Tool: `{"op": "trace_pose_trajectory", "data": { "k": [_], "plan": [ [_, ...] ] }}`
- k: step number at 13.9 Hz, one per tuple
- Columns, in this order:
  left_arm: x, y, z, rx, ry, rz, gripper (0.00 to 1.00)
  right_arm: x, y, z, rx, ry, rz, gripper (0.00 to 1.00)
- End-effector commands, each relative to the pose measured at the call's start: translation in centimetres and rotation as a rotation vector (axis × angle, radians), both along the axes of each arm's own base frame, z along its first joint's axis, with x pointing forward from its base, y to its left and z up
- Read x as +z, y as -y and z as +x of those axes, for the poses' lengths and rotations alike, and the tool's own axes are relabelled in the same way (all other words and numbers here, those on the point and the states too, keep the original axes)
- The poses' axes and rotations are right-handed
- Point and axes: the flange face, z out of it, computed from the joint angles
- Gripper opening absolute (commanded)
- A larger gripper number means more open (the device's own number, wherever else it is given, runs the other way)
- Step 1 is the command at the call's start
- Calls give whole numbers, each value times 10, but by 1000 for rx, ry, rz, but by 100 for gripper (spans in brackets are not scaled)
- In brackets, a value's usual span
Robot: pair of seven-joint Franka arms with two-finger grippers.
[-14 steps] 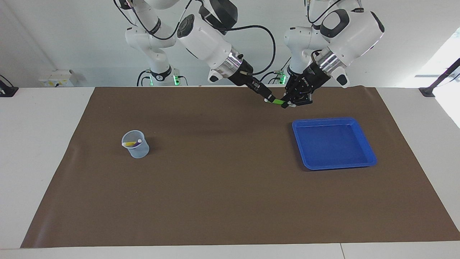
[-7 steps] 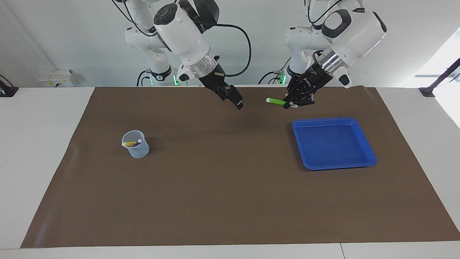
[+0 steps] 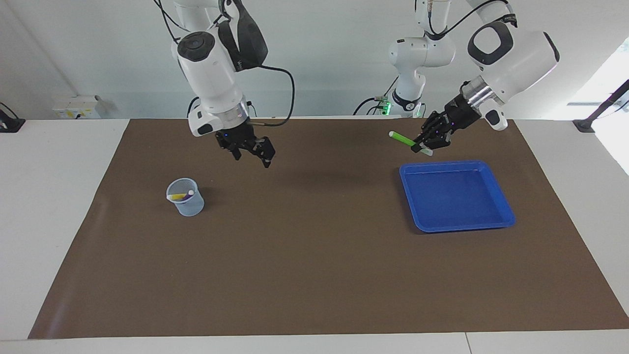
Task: Right arm passes pens to left for tray arrangement
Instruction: 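Lower the green pen into the tray with the left gripper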
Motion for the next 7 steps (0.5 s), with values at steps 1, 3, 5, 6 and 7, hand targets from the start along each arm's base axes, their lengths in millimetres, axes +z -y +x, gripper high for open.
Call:
{"op": "trace_pose_trajectory", "data": {
  "k": [1,3,5,6,7],
  "plan": [
    [-33,-23,8,-216,67,71,0,-25,31,-11,203,5,-176,100],
    [-65,-34,18,-382,99,148,0,-44,40,-12,298,-15,-297,98],
    [-89,-53,28,-528,126,203,0,-68,46,-12,397,-11,-391,95],
    [-99,-57,33,-615,136,237,0,-79,48,-12,444,-6,-433,92],
    [-110,-62,41,-696,141,273,0,-88,50,-10,487,1,-476,91]
  ]
}}
